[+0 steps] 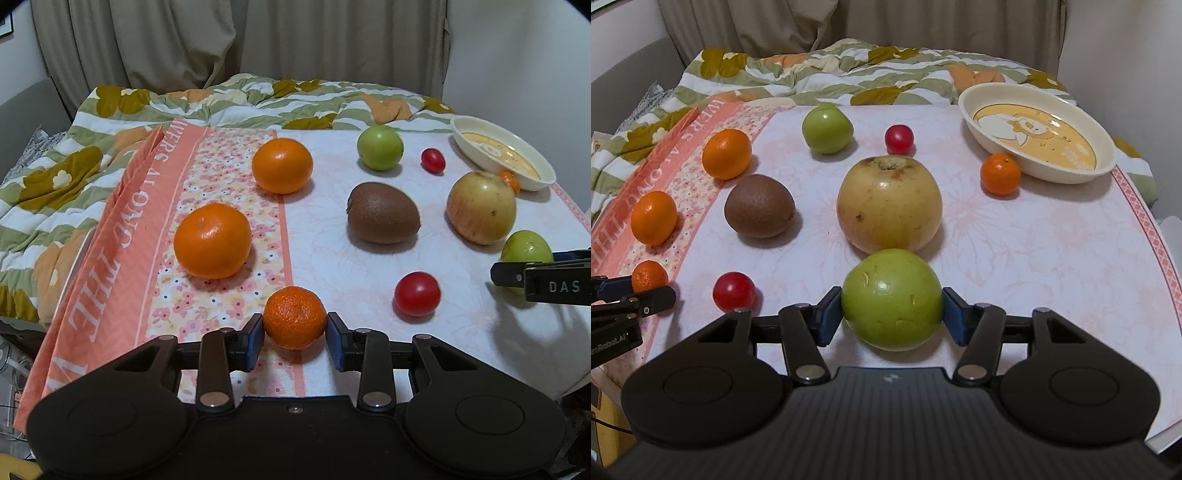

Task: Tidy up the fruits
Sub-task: 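Grasp the small mandarin with the left tool while the right tool grasps the green apple, then carry the mandarin and green apple toward the white bowl with both tools, then release the mandarin and green apple into the bowl, withdraw both tools, then grasp the large orange with the left tool while the right tool grasps the red tomato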

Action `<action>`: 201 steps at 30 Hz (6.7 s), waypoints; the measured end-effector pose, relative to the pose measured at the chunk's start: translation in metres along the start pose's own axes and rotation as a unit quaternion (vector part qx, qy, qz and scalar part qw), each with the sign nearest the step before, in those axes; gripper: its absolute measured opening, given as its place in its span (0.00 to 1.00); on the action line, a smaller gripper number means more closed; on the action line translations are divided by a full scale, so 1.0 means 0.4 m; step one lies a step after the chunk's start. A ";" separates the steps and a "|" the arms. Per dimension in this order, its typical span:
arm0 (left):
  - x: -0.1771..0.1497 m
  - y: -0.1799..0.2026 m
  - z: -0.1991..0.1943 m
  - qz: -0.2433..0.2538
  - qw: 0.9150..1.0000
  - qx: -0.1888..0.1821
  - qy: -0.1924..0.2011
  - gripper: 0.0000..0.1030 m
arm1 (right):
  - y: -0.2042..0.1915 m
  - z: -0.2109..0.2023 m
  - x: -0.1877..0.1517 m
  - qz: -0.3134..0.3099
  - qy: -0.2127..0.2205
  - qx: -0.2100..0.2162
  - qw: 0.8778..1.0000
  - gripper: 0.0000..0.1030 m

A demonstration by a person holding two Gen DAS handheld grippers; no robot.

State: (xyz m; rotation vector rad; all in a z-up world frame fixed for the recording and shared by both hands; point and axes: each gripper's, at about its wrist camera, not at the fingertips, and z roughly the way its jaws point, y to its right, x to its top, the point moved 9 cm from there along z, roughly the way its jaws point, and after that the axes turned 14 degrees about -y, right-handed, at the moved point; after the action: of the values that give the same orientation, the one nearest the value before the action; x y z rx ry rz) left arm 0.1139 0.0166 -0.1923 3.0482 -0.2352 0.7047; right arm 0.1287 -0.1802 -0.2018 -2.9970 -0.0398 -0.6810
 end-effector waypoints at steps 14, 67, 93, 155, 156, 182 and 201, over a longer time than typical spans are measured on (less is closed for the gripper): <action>0.076 0.080 -0.166 0.022 0.998 -0.041 0.042 0.38 | 0.074 -0.184 0.026 0.034 0.033 -0.004 0.999 0.70; 0.725 0.715 0.269 0.091 0.994 -0.066 -0.014 0.39 | 0.719 0.031 0.583 -0.003 0.041 0.023 0.999 0.70; 0.680 0.592 0.145 0.050 0.998 -0.045 0.017 0.95 | 0.653 0.026 0.598 -0.045 0.045 0.044 0.997 0.70; 0.326 0.338 -0.380 -0.114 0.978 0.092 0.145 0.99 | 0.484 -0.311 0.354 -0.115 0.095 0.042 0.988 1.00; 0.313 0.322 -0.385 -0.116 0.978 0.096 0.147 0.99 | 0.476 -0.312 0.343 -0.114 0.091 0.042 0.988 1.00; 0.119 -0.119 -0.282 -0.041 0.991 0.055 0.114 1.00 | 0.008 -0.242 0.127 -0.014 0.066 0.031 0.997 1.00; 0.143 -0.207 -0.061 0.020 0.998 0.015 0.055 0.98 | -0.240 -0.052 0.022 -0.043 0.004 0.037 0.998 1.00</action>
State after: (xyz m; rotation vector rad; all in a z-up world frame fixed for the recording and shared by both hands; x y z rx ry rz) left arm 0.1664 0.0912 -0.1431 3.0272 -0.2892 0.8838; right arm 0.1239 -0.0857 -0.1735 -2.9366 -0.1895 -0.6845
